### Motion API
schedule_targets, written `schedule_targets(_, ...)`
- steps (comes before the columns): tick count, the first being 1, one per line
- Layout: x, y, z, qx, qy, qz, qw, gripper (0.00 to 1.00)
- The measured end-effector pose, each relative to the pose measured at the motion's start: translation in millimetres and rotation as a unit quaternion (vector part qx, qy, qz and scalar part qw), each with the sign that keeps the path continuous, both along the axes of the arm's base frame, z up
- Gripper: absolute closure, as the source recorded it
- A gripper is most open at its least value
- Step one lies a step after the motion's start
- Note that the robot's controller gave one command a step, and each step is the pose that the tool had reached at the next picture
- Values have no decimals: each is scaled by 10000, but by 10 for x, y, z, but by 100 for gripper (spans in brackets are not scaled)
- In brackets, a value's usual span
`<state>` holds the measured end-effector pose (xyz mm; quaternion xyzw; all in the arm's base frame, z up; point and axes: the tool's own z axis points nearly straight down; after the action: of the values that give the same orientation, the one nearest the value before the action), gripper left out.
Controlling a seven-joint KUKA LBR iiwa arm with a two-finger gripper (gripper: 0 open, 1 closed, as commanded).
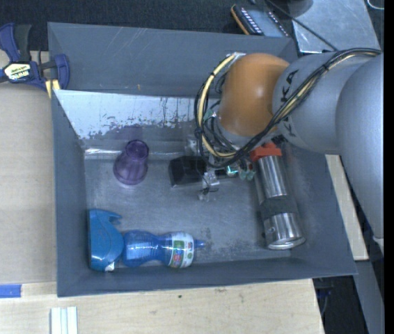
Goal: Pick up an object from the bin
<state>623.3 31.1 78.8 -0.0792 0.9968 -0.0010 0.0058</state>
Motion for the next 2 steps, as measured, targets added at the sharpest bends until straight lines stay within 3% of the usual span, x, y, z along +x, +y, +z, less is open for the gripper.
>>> schedule_targets(1,1,5,-72,-1,-12,66,10000,100)
schedule_targets(2,1,5,-72,-1,-12,67,10000,100)
